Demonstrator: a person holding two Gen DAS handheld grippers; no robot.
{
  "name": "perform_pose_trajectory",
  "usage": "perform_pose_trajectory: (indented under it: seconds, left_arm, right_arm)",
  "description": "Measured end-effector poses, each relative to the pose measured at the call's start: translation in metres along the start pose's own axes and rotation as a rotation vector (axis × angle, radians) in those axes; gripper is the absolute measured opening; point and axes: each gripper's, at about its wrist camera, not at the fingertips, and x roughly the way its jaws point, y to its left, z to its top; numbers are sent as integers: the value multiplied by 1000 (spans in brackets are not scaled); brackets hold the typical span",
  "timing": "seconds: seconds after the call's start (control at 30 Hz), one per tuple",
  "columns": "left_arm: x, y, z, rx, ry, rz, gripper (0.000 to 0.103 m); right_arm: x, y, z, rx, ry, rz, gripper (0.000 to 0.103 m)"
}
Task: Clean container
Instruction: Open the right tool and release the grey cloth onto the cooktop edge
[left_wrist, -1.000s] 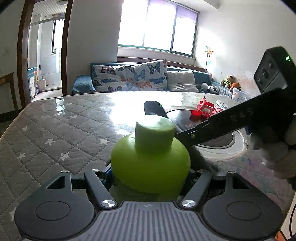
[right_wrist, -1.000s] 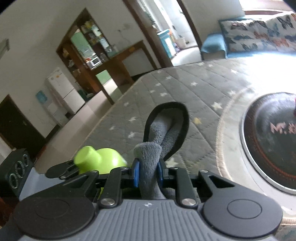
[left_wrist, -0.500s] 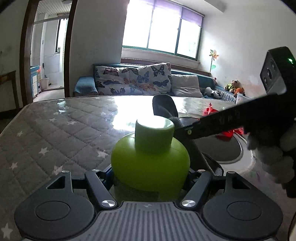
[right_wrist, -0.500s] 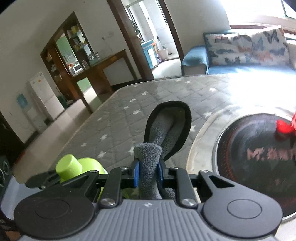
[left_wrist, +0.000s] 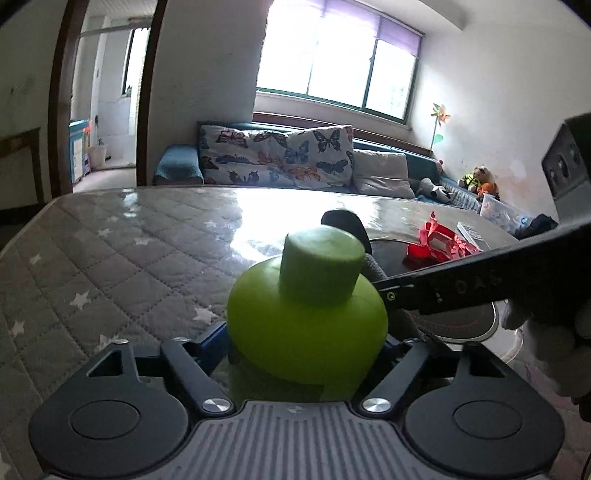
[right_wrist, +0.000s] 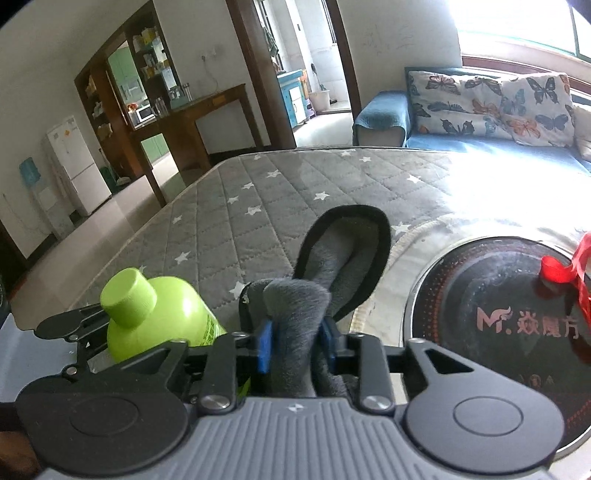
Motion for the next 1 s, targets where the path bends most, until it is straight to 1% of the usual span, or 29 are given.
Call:
perform_pose_trajectory:
  seconds: [0.07,0.1,0.13,0.17,0.23,0.27,0.33,0.4,0.47,0.6,0.67,0.7,0.8,1.0]
  left_arm:
    - [-4,1,-1,-8,-6,7,92]
    - [-6,1,-2,-12,-8,11,96]
    - [-8,1,-3,-16,-11,14,101]
    - [-10,1,-4,-20,-14,17,103]
    - [-15,0,-6,-21,-19,21,103]
    - [-18,0,-7,-16,-17,28,103]
    - [-24,-2,-9,-8,-15,41,103]
    - [-29,-3,-11,-11,-13,53,103]
    - [-34,-4,-13,-24,-11,64,103]
    - [-41,-5,-18,-41,3,91,103]
    - [-43,-4,-22,-49,12,111,103]
    - [-44,-4,-23,-52,16,120,103]
    - [-45,-4,-27,-60,32,168,103]
    - [-42,-5,-33,-54,46,243,103]
  right_arm:
    - [-3,2,-2,-10,2,-5,38]
    - [-5,3,-3,-16,1,-7,39]
    - [-6,3,-4,-19,1,-8,42]
    - [-7,4,-6,-22,1,-9,46]
    - [-10,4,-8,-25,0,-10,48]
    - [-12,4,-9,-25,-1,-10,53]
    - [-15,3,-12,-26,-3,-12,58]
    - [-20,0,-15,-26,-6,-11,59]
    - [-24,-1,-18,-23,-9,-15,63]
    - [-32,-7,-26,-15,-16,-29,65]
    - [-38,-10,-31,-10,-21,-40,69]
    - [-40,-11,-33,-7,-23,-45,69]
    - [-45,-17,-40,-6,-27,-61,70]
    - [-50,-30,-58,-3,-47,-122,73]
